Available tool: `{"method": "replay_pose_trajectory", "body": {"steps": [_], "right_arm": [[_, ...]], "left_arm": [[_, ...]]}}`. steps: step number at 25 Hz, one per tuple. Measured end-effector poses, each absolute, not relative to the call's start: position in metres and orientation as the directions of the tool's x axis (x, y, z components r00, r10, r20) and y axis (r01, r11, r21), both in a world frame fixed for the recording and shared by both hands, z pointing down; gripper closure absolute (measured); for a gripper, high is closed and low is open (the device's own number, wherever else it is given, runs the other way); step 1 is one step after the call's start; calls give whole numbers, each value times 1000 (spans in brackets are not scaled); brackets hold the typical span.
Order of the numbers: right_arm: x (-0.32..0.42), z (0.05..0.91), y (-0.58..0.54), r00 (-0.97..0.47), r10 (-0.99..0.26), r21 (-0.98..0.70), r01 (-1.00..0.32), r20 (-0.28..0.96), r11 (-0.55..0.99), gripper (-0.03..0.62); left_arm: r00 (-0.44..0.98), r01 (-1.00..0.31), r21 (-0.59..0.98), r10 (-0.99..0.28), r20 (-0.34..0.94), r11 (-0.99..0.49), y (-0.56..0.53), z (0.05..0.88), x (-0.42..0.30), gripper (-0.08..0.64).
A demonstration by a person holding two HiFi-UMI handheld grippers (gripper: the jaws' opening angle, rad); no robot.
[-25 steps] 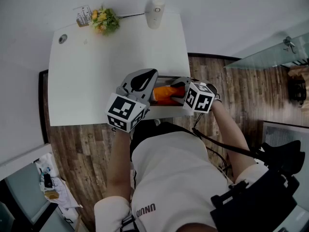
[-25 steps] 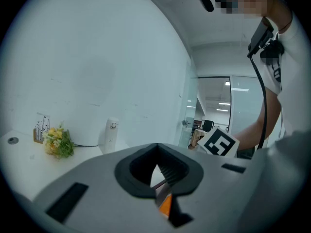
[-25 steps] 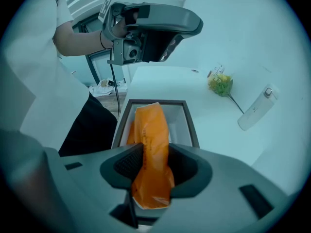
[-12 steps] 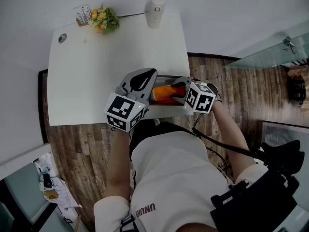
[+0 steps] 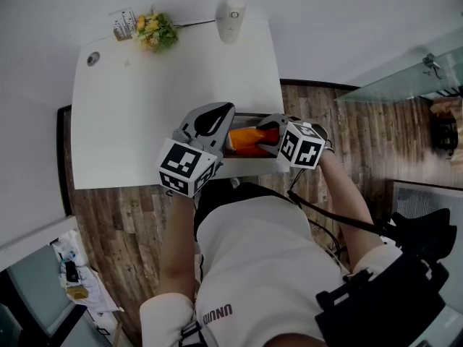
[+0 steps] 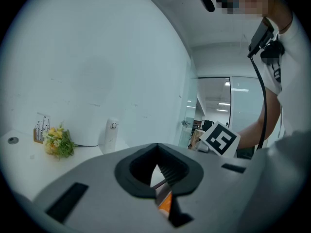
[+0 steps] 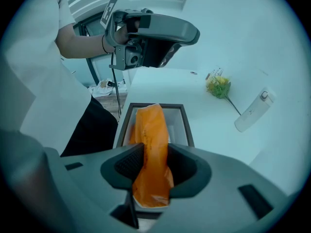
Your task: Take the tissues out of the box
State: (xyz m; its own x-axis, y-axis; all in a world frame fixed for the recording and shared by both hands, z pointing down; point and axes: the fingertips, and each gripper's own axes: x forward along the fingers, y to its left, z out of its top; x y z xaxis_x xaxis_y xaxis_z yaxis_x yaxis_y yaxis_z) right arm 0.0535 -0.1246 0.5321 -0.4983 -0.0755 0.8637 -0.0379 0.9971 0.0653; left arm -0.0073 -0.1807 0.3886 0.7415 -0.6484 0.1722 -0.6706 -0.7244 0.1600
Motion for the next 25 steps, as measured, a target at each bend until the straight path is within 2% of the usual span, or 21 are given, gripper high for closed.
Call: {"method": "replay_pose_trajectory", "body": {"steps": [25], "right_arm": [[56,512,-132,-547,-95,62,-78,832,995,431]], "left_arm": [[732,-681,174,-663,158,-711,-185,388,-11,546]]}}
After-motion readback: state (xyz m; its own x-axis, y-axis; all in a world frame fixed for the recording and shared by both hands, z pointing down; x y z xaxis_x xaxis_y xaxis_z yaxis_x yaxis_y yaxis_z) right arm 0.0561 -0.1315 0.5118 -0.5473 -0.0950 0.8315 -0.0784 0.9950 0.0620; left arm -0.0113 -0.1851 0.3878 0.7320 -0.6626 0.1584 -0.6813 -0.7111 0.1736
